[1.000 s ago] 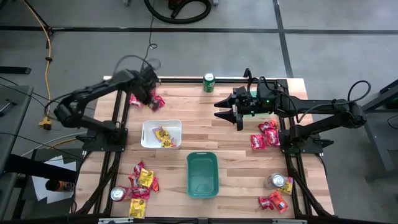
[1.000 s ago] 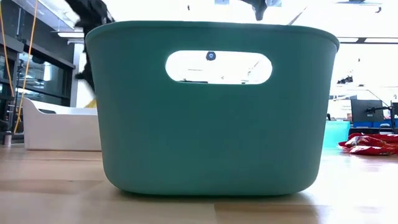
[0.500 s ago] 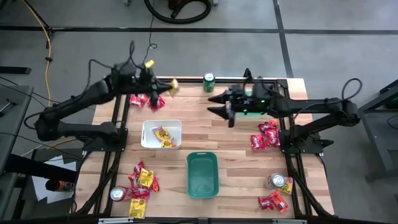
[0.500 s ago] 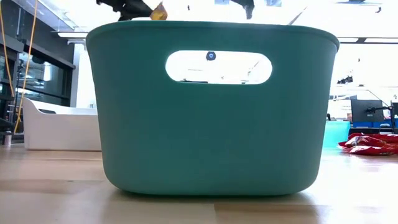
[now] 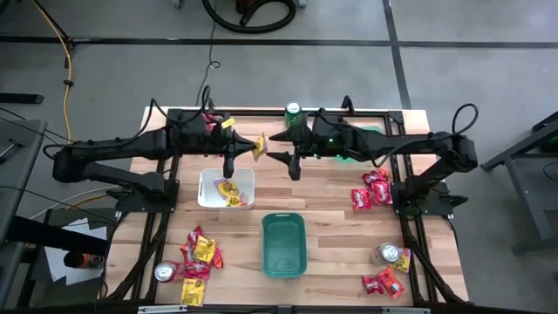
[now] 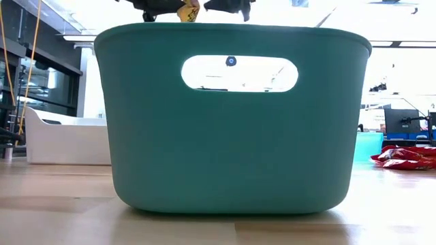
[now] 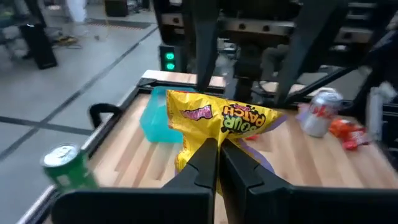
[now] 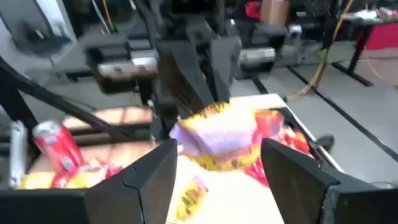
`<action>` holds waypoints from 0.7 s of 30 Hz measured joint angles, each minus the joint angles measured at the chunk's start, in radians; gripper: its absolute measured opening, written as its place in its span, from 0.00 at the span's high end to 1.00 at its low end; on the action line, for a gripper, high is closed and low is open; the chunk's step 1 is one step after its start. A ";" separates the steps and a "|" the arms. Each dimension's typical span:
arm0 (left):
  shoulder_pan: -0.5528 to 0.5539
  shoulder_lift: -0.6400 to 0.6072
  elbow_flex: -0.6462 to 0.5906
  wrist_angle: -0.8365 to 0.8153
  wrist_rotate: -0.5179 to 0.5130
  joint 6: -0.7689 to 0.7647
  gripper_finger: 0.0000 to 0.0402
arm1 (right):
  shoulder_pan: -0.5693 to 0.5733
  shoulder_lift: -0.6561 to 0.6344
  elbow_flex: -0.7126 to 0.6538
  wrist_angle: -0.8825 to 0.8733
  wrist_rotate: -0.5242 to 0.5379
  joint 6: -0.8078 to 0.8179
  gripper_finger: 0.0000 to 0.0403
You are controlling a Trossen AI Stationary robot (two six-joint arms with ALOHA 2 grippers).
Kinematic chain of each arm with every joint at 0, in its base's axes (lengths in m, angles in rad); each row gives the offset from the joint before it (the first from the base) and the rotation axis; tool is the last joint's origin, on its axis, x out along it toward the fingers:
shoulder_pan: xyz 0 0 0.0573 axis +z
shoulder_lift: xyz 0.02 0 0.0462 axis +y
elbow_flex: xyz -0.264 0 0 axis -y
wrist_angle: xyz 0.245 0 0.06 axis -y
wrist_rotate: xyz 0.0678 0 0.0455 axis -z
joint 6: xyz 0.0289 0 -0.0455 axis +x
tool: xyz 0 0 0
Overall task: Sort candy
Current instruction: Put the yellow candy pack into the white bin
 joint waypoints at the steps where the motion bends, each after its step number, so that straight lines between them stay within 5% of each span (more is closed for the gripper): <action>1: -0.003 -0.004 0.000 -0.021 -0.018 0.006 1.00 | 0.000 0.002 0.004 -0.003 0.000 0.000 0.43; 13: -0.108 -0.057 0.000 -0.588 0.040 -0.100 1.00 | 0.001 -0.088 0.005 -0.297 -0.002 0.040 0.43; 21: -0.187 -0.007 -0.057 -0.724 -0.104 -0.250 0.98 | 0.001 -0.156 0.005 -0.515 -0.002 0.098 0.43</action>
